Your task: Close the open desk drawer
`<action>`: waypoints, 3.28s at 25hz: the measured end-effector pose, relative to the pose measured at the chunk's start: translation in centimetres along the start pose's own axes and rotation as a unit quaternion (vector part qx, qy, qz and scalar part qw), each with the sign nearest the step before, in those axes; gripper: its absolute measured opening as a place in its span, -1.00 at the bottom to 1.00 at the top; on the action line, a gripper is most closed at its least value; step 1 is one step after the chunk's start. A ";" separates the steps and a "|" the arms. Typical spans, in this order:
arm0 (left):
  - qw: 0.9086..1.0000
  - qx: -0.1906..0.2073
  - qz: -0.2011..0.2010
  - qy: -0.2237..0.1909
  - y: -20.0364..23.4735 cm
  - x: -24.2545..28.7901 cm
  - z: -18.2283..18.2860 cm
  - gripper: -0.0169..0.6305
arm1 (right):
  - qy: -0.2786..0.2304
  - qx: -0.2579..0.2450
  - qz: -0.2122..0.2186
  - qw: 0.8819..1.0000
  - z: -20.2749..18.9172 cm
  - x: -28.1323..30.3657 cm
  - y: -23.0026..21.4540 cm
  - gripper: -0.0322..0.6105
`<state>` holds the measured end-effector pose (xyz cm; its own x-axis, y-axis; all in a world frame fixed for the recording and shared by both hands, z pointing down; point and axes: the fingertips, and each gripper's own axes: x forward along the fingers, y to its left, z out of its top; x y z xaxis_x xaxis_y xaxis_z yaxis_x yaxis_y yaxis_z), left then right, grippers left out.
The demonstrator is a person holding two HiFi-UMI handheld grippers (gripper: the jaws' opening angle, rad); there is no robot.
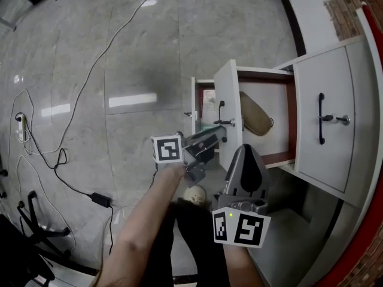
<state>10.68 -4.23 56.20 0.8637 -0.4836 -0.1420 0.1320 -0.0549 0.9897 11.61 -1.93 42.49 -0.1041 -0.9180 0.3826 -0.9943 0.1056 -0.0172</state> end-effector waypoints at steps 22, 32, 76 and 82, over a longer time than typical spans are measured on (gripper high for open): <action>1.000 0.010 0.003 -0.004 0.5 4.2 -1.5 -0.86 | 0.006 0.029 -0.038 0.999 0.1 -0.5 -2.6 -0.86; 1.000 0.005 -0.009 0.023 1.1 8.5 -3.0 -0.86 | 0.009 0.055 -0.081 0.995 -0.8 -0.5 -5.3 -0.86; 0.998 0.046 -0.006 0.047 2.5 14.2 -3.8 -0.49 | -0.004 0.036 -0.158 0.987 -2.4 0.2 -11.7 -0.86; 0.980 0.187 0.013 0.074 -2.2 10.5 -3.2 -0.82 | 0.013 0.044 -0.134 0.990 -0.6 -0.2 -9.8 -0.86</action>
<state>21.02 -6.34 52.46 0.9294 -0.3578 -0.0904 -0.0537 -0.3735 0.9261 21.39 -2.56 43.14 0.1630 -0.8984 0.4078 -0.9846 -0.1748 0.0085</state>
